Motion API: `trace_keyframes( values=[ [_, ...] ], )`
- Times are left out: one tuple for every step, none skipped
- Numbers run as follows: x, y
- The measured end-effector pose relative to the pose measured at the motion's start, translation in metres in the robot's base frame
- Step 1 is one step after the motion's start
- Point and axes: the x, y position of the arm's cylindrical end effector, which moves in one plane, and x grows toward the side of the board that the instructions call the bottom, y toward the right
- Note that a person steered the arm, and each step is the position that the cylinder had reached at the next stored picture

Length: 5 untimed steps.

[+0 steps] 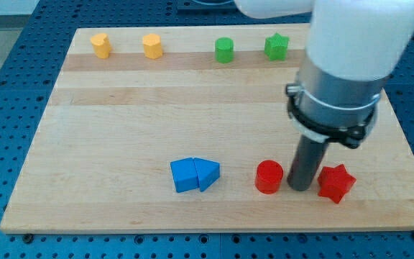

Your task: Separate the blue triangle and blue cube from each other

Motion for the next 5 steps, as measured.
trace_keyframes(
  values=[
    [0.009, -0.002],
    [-0.044, -0.01],
    [-0.076, -0.043],
    [-0.056, -0.141],
    [-0.029, -0.182]
  ],
)
